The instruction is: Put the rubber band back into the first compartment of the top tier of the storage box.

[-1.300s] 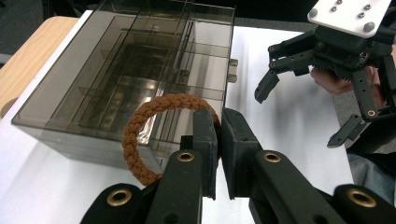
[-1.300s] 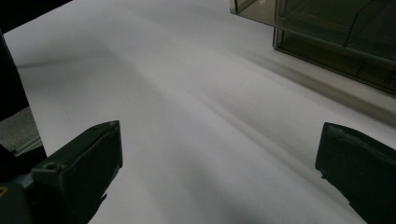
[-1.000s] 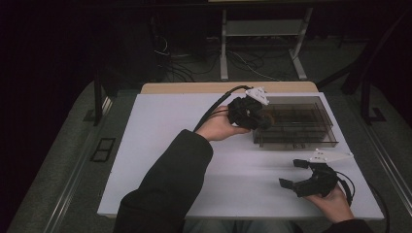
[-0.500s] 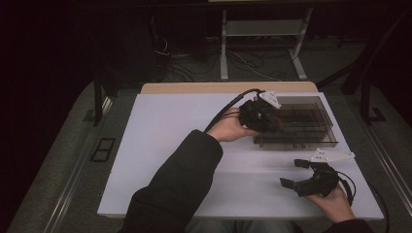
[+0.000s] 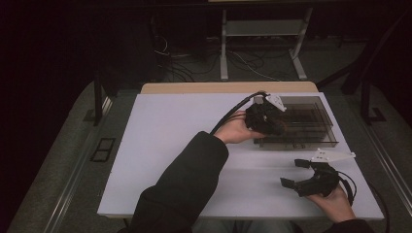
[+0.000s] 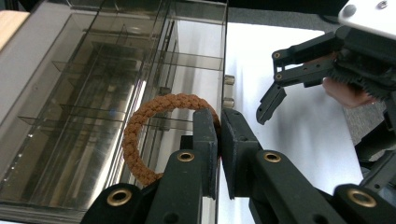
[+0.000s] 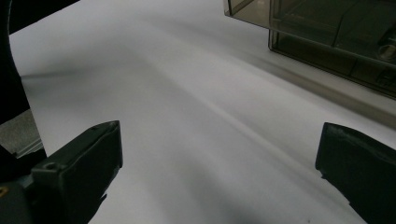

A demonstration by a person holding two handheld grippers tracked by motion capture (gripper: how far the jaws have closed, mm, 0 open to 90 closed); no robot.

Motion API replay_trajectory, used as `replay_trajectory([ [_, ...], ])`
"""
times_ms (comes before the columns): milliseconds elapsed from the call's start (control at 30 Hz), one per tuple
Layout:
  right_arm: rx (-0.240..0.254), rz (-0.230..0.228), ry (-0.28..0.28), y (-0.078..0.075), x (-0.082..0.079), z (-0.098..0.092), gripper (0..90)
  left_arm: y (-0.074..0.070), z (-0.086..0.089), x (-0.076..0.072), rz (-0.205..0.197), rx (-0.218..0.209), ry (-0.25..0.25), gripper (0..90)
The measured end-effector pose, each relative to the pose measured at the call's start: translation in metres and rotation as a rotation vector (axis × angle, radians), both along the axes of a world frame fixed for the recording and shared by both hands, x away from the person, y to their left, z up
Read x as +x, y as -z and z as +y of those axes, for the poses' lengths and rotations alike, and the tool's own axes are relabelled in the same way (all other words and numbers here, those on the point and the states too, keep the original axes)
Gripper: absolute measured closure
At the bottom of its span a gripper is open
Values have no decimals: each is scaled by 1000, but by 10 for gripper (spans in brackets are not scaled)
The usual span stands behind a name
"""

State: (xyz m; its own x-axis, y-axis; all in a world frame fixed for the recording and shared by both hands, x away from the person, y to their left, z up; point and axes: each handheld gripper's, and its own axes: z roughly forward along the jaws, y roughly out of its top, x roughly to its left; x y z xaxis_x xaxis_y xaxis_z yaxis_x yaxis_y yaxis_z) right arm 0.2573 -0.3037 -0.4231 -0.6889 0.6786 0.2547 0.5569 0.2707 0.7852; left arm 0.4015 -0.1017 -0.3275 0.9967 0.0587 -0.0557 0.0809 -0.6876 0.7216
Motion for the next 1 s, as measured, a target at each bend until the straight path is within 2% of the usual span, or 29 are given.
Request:
replay_trajectory([
  [567,1,4,0,0,0,0,4,21,-4,8,40,30,-15,833],
  [1000,-1,4,-2,0,0,-1,4,30,-5,11,65,41,-21,828],
])
